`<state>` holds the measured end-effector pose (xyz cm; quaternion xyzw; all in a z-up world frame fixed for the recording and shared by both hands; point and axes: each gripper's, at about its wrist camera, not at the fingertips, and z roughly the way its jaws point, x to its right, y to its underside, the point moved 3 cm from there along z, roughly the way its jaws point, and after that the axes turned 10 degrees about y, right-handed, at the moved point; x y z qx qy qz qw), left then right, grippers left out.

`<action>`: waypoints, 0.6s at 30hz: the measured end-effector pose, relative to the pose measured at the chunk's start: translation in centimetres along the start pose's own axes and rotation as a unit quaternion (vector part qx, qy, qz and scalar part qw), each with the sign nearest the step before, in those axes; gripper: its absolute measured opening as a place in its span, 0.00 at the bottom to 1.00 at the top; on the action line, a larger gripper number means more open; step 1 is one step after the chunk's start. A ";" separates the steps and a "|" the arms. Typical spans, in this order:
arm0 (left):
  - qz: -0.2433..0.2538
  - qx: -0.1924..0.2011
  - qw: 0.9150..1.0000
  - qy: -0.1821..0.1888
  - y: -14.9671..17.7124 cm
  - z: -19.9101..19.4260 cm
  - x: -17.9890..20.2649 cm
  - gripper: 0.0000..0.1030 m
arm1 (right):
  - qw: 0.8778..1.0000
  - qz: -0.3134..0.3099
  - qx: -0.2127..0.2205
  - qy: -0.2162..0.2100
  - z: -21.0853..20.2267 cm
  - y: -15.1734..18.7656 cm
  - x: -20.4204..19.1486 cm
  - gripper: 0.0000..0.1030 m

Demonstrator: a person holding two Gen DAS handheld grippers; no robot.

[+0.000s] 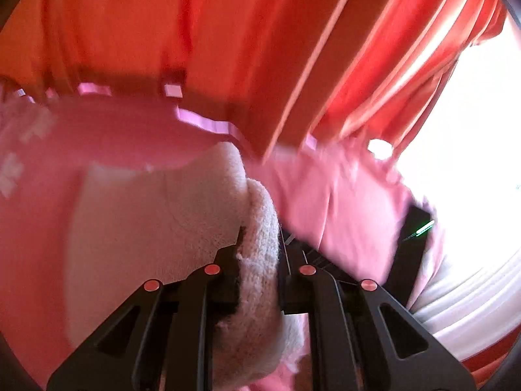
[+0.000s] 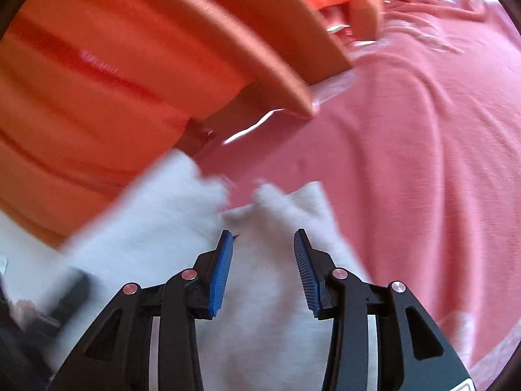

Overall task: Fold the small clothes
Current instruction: 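Fold the hem over the collar with the left gripper while the right gripper grasps the sweater edge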

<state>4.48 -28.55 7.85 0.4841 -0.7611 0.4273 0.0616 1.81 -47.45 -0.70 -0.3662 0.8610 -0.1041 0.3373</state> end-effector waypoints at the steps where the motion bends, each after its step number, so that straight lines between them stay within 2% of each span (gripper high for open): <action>1: -0.002 -0.027 1.000 -0.003 1.1 1.9 -0.4 0.14 | 1.000 0.002 -0.001 0.000 -0.3 -0.1 0.5 0.39; 3: 0.004 -0.050 0.999 -0.003 2.8 3.0 -0.7 0.18 | 1.000 0.004 0.001 -0.002 -0.7 -0.1 1.1 0.39; 5: 0.024 -0.043 0.999 -0.006 3.8 1.9 -0.4 0.20 | 1.000 0.000 0.001 -0.008 -1.2 -0.2 1.3 0.42; 7: 0.038 -0.028 0.999 -0.008 4.4 -0.7 -0.1 0.33 | 1.000 -0.009 0.001 -0.010 -1.1 -0.1 0.7 0.48; 9: 0.039 -0.007 0.999 -0.010 4.7 -3.5 -0.5 0.59 | 0.999 -0.014 -0.007 -0.032 -1.6 0.3 0.5 0.53; 11: 0.044 0.011 0.999 -0.022 5.6 -6.5 -1.3 0.75 | 0.997 -0.023 -0.031 -0.068 -2.2 1.4 0.1 0.62; 12: 0.051 0.014 0.998 -0.035 6.0 -7.3 -2.0 0.85 | 0.996 -0.026 -0.044 -0.076 -2.2 1.9 -0.1 0.64; 13: 0.062 0.008 0.996 -0.063 7.0 -8.0 -3.0 0.89 | 0.994 -0.033 -0.066 -0.086 -2.1 2.6 -0.5 0.66; 15: 0.076 -0.013 0.991 -0.105 8.8 -8.0 -4.7 0.91 | 0.990 -0.045 -0.091 -0.097 -2.1 3.7 -1.2 0.68; 16: 0.079 -0.035 0.988 -0.126 10.1 -7.4 -6.0 0.91 | 0.989 -0.054 -0.101 -0.099 -2.1 4.3 -1.7 0.69; 18: 0.073 -0.062 0.985 -0.146 11.9 -6.2 -8.0 0.91 | 0.986 -0.082 -0.117 -0.086 -1.6 5.3 -2.9 0.71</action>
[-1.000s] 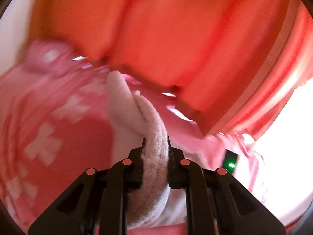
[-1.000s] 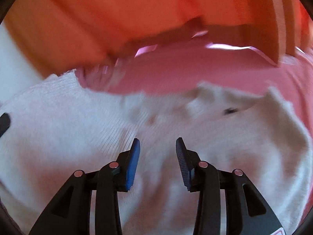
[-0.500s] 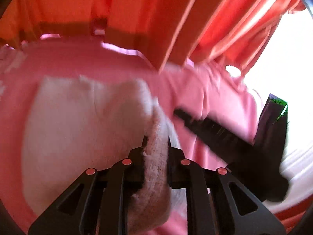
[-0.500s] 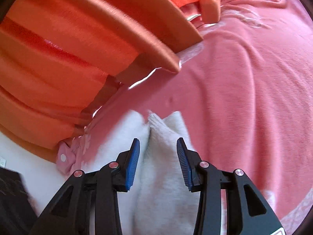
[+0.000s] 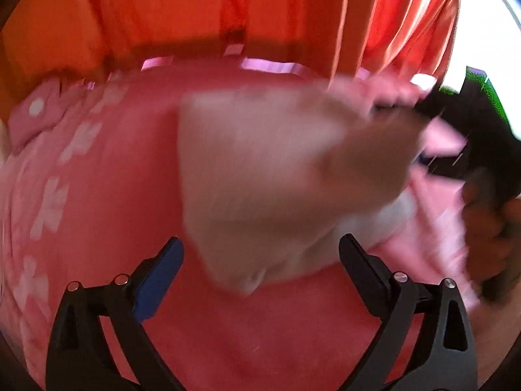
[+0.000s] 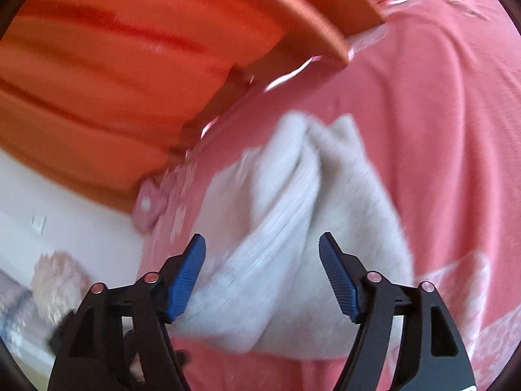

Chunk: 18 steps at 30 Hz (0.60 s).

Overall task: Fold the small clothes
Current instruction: 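Fold the hem over the collar with the left gripper while the right gripper grasps the sweater edge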

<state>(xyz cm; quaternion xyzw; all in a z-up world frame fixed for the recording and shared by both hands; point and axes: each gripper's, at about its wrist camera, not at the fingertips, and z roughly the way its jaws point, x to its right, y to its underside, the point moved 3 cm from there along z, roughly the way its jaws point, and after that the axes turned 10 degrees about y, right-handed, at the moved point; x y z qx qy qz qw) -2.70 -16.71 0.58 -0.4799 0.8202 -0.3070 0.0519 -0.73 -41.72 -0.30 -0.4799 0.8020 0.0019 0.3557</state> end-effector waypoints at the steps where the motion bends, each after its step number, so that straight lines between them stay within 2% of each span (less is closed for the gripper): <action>1: -0.001 -0.005 1.000 -0.001 0.4 0.7 -0.2 0.91 | 1.000 -0.011 -0.008 0.014 0.6 0.1 -0.5 0.71; 2: -0.002 -0.010 1.000 -0.004 0.7 1.4 -0.4 0.90 | 0.999 -0.023 -0.016 0.029 1.2 0.1 -1.1 0.67; 3: -0.004 -0.010 1.000 -0.008 0.8 1.7 -0.6 0.81 | 0.998 -0.043 -0.022 0.050 1.7 0.0 -2.0 0.55; 4: -0.008 -0.009 1.000 -0.007 0.7 2.3 -0.9 0.70 | 0.995 -0.063 -0.021 0.072 1.5 -0.3 -2.8 0.21; 5: -0.015 -0.015 1.000 -0.012 0.6 2.6 -1.3 0.47 | 0.995 -0.073 -0.011 0.074 0.6 -0.5 -3.3 0.21; 6: -0.029 -0.019 0.999 -0.017 0.6 2.4 -1.9 0.36 | 0.997 -0.075 0.013 0.031 -1.6 -1.0 -4.4 0.20; 8: -0.062 -0.005 0.998 0.012 0.3 1.4 -3.3 0.27 | 0.995 -0.071 0.047 -0.052 -5.1 -1.6 -5.4 0.18; 9: -0.066 -0.001 0.998 0.018 0.3 1.1 -3.7 0.25 | 0.992 -0.070 0.068 -0.074 -6.5 -1.6 -4.8 0.18; 10: -0.067 0.000 0.998 0.017 0.3 1.0 -4.0 0.25 | 0.993 -0.069 0.069 -0.063 -6.4 -1.6 -4.0 0.18; 11: -0.069 -0.003 0.997 0.017 0.6 0.9 -4.4 0.25 | 0.996 -0.067 0.059 -0.028 -5.2 -1.5 -2.7 0.18; 12: -0.074 -0.013 0.997 0.014 0.8 1.5 -4.7 0.25 | 0.996 -0.065 0.022 0.049 -2.2 -1.3 -0.2 0.18; 13: -0.075 -0.020 0.997 0.014 1.1 1.9 -4.7 0.25 | 0.991 -0.059 -0.018 0.117 0.7 -0.8 2.1 0.16; 14: -0.077 -0.027 0.997 0.013 1.3 2.6 -4.9 0.25 | 0.987 -0.052 -0.050 0.146 2.6 -0.2 3.7 0.17; 15: -0.079 -0.031 0.996 0.013 1.5 3.1 -5.0 0.25 | 0.993 -0.033 -0.037 0.112 2.1 -0.1 4.3 0.17; 16: -0.083 -0.034 0.996 0.012 1.9 3.5 -5.1 0.25 | 0.995 -0.027 -0.030 0.096 0.8 -0.3 4.1 0.19; 18: -0.087 -0.032 0.996 0.012 2.3 3.3 -5.1 0.25 | 0.993 -0.033 0.015 0.112 -2.2 -0.9 3.4 0.26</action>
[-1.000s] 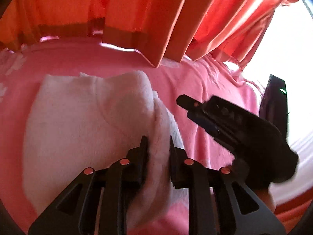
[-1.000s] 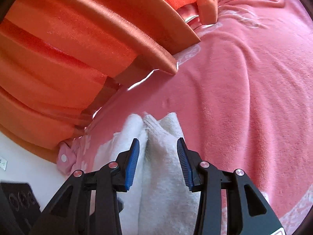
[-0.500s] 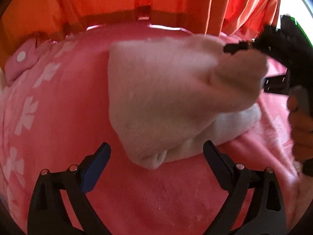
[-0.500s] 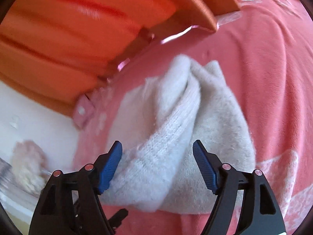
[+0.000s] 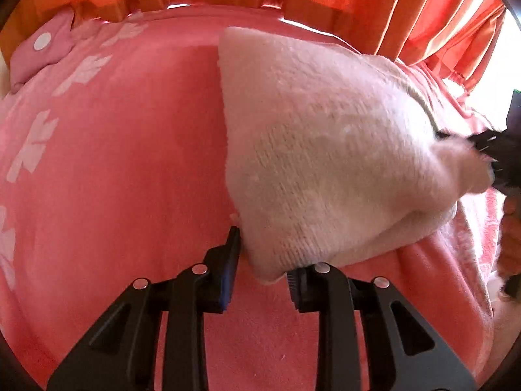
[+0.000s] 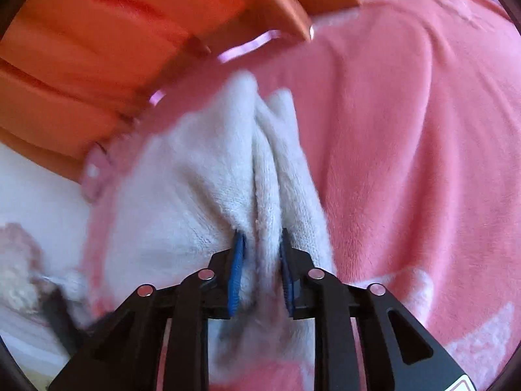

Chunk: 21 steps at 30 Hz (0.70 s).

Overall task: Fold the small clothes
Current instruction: 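Fold the hem over the collar with the left gripper while the right gripper grasps the sweater edge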

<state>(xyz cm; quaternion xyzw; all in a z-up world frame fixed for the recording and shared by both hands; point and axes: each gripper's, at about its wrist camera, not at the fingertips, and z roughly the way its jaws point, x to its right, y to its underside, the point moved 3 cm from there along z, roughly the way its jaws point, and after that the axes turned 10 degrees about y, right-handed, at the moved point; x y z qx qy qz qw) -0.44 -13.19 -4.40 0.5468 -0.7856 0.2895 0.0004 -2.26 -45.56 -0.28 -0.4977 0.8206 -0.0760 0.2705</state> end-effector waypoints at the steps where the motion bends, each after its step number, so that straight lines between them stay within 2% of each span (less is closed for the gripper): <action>1: -0.002 -0.001 1.000 0.004 0.0 -0.4 0.0 0.25 | 1.000 -0.006 0.020 0.010 -1.3 -0.3 -0.1 0.30; 3: -0.001 0.002 1.000 0.016 0.0 -1.7 0.5 0.24 | 0.999 -0.012 0.040 0.012 -3.4 -0.9 -0.7 0.41; 5: 0.013 0.026 0.999 0.043 0.3 -5.0 2.3 0.24 | 0.999 -0.030 0.035 -0.001 -3.9 -1.6 -1.9 0.52; 6: 0.020 0.046 0.997 0.059 0.2 -6.6 3.1 0.27 | 0.998 -0.051 0.028 -0.007 -3.4 -1.9 -3.0 0.55; 7: 0.022 0.064 0.995 0.070 -0.2 -7.8 3.9 0.32 | 0.998 -0.065 0.020 -0.009 -2.9 -2.1 -3.9 0.66; 8: 0.023 0.075 0.994 0.073 -0.6 -8.3 4.3 0.45 | 0.996 -0.085 0.003 -0.008 -1.0 -2.3 -5.1 0.72; 9: 0.025 0.086 0.993 0.074 -1.3 -8.6 4.9 0.54 | 0.996 -0.088 -0.007 0.001 0.3 -2.6 -5.5 0.72; 10: 0.030 0.094 0.993 0.067 -2.2 -8.3 5.3 0.54 | 0.996 -0.088 -0.025 0.022 2.3 -2.8 -6.0 0.72; 11: 0.032 0.091 0.994 0.054 -2.8 -7.5 5.4 0.54 | 0.994 -0.083 -0.054 0.048 5.2 -2.9 -6.4 0.70; 12: 0.029 0.078 0.996 0.036 -3.5 -5.9 5.2 0.53 | 0.993 -0.080 -0.067 0.052 6.4 -2.9 -6.4 0.64; 13: 0.022 0.065 0.997 0.025 -3.7 -4.7 4.9 0.51 | 0.994 -0.078 -0.066 0.043 6.8 -3.1 -7.1 0.46; 14: 0.014 0.052 0.998 0.019 -3.8 -3.7 4.6 0.42 | 0.994 -0.094 -0.047 0.040 5.5 -3.6 -8.4 0.17; 15: 0.009 0.046 0.999 0.012 -3.9 -3.0 4.1 0.41 | 0.994 -0.107 -0.016 0.031 3.4 -4.2 -9.5 0.17; 16: 0.010 0.046 0.999 0.007 -3.7 -2.9 3.9 0.41 | 0.994 -0.106 0.015 -0.007 0.9 -4.8 -10.3 0.16; 18: 0.018 0.042 0.999 -0.005 -3.3 -2.6 3.5 0.42 | 0.993 -0.099 0.050 -0.047 -2.2 -5.2 -10.4 0.14; 19: 0.020 0.035 0.999 -0.006 -3.0 -2.2 3.3 0.42 | 0.993 -0.097 0.056 -0.048 -2.1 -5.2 -9.7 0.14; 20: 0.018 0.029 0.999 -0.005 -3.1 -1.8 3.0 0.42 | 0.994 -0.100 0.046 -0.026 -1.0 -5.0 -9.2 0.14; 21: 0.018 0.022 1.000 -0.006 -2.9 -1.5 3.0 0.42 | 0.992 -0.115 0.007 0.042 2.5 -4.4 -8.1 0.14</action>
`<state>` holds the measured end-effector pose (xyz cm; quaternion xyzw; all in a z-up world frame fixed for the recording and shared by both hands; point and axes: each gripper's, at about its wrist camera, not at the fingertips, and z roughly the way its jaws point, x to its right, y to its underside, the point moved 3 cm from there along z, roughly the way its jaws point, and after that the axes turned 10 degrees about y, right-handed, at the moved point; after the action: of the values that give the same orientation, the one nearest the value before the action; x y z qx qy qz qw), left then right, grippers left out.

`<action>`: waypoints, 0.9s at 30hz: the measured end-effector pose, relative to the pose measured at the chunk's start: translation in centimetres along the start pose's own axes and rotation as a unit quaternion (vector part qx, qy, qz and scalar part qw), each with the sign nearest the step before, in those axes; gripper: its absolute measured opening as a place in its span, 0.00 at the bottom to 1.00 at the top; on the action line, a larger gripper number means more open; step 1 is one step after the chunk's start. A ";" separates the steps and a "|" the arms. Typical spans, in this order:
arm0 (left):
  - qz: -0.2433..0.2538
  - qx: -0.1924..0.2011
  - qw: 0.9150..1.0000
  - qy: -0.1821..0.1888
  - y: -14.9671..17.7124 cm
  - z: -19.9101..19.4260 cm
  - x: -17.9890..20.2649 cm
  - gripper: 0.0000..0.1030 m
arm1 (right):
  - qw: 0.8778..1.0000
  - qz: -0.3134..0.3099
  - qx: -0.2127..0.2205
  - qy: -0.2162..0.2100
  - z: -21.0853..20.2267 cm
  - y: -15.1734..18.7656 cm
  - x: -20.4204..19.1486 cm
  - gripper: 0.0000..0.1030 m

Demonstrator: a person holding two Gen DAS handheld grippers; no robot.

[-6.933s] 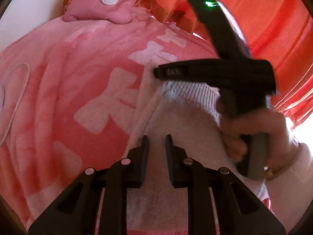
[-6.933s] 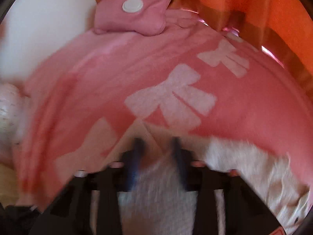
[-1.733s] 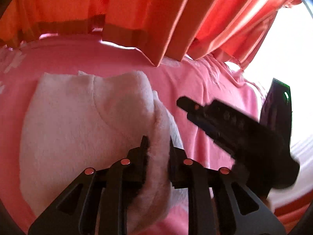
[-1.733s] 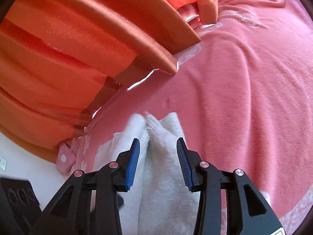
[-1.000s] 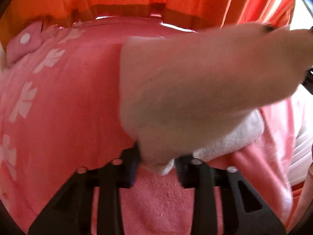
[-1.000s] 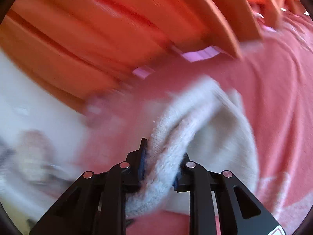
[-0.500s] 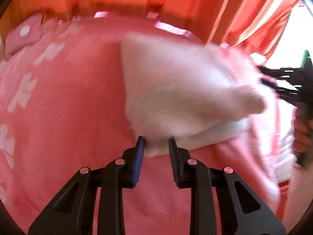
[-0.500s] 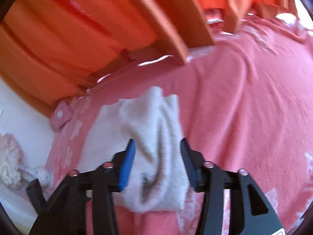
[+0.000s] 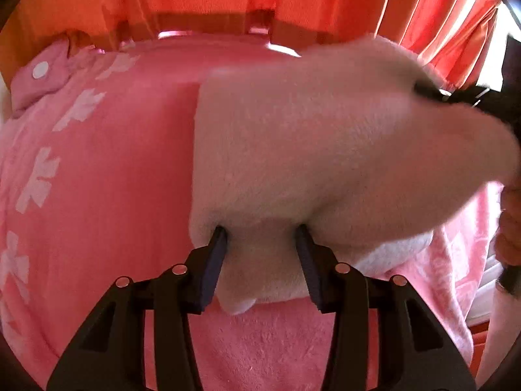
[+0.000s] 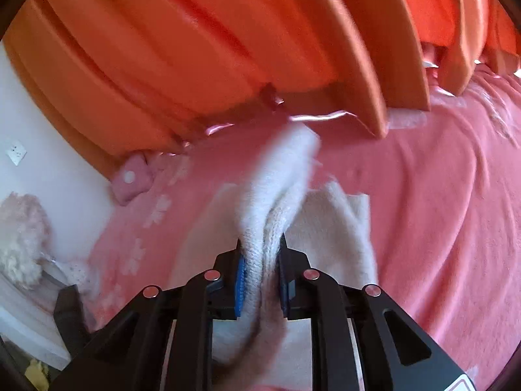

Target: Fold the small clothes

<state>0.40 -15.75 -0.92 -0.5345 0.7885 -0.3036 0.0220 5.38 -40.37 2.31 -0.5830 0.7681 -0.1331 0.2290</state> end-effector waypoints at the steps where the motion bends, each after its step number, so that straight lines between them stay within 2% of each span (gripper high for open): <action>1: 0.004 -0.003 1.000 0.002 0.2 0.4 0.2 0.42 | 0.997 -0.017 -0.056 0.040 3.9 1.4 0.7 0.15; 3: 0.015 -0.003 1.000 -0.006 0.5 0.6 0.8 0.42 | 0.999 0.006 -0.041 0.016 3.7 1.8 1.2 0.16; 5: 0.023 -0.001 1.000 -0.018 0.7 0.8 1.0 0.42 | 0.999 0.032 -0.020 -0.007 1.1 1.1 1.1 0.22; 7: 0.020 -0.002 1.000 -0.019 0.7 0.9 0.7 0.42 | 0.998 0.046 0.012 -0.038 -2.1 1.1 0.9 0.23; 8: 0.018 -0.003 1.000 -0.017 0.7 0.9 0.6 0.42 | 0.998 0.045 0.016 -0.043 -3.3 1.7 0.7 0.33; 9: 0.015 -0.004 1.000 -0.015 0.7 0.8 0.6 0.42 | 0.998 0.043 0.012 -0.045 -3.9 2.3 0.9 0.41; 10: 0.016 -0.005 1.000 -0.016 0.6 0.8 0.6 0.42 | 0.998 0.041 0.005 -0.048 -4.2 3.2 1.4 0.56; 11: 0.018 -0.005 1.000 -0.018 0.6 0.8 0.7 0.42 | 0.998 0.039 -0.005 -0.056 -4.3 4.0 1.4 0.59; 13: 0.020 -0.003 1.000 -0.023 0.7 0.8 0.8 0.42 | 0.995 0.028 -0.042 -0.088 -3.8 6.2 0.8 0.59; 15: 0.019 -0.002 0.999 -0.030 0.7 0.9 1.0 0.42 | 0.996 0.002 -0.053 -0.071 -3.0 7.1 0.3 0.59; 16: 0.019 -0.003 0.999 -0.035 0.7 1.0 1.1 0.42 | 0.997 -0.004 -0.058 -0.053 -2.1 7.4 0.1 0.49; 17: 0.020 -0.004 0.999 -0.036 0.7 1.0 1.1 0.42 | 0.996 0.000 -0.078 -0.031 -1.0 7.6 0.1 0.16; 18: 0.021 -0.006 0.999 -0.038 0.7 1.0 1.2 0.42 | 0.995 0.012 -0.085 -0.045 -0.8 7.5 0.4 0.09; 19: 0.023 -0.007 0.999 -0.041 0.7 0.9 1.3 0.42 | 0.995 0.024 -0.071 -0.063 -2.1 7.4 0.5 0.09; 20: 0.025 -0.008 0.999 -0.043 0.7 0.8 1.3 0.42 | 0.997 0.019 -0.032 -0.064 -4.3 6.7 0.1 0.09; 22: 0.025 -0.009 0.999 -0.043 0.8 0.7 1.4 0.42 | 0.997 0.015 0.015 -0.076 -7.6 6.2 -0.1 0.08; 23: 0.024 -0.009 0.999 -0.043 0.8 0.8 1.4 0.43 | 0.996 0.021 0.018 -0.082 -8.1 6.3 0.2 0.08; 24: 0.023 -0.009 0.999 -0.044 0.9 0.8 1.4 0.44 | 0.997 0.022 0.010 -0.077 -7.6 6.5 0.8 0.08; 25: 0.024 -0.009 0.999 -0.046 0.9 0.8 1.4 0.44 | 0.999 0.013 -0.012 -0.045 -5.8 7.1 1.2 0.08; 26: 0.026 -0.009 0.998 -0.048 1.0 0.9 1.5 0.44 | 0.999 0.001 -0.045 -0.002 -3.3 7.9 1.8 0.08; 27: 0.028 -0.009 0.998 -0.048 1.0 1.1 1.7 0.44 | 0.996 0.000 -0.087 -0.005 0.0 9.1 2.4 0.08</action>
<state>-0.77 -17.45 -1.78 -0.5261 0.8041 -0.2694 0.0640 -2.75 -40.08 -2.44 -0.6017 0.7754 -0.0630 0.1809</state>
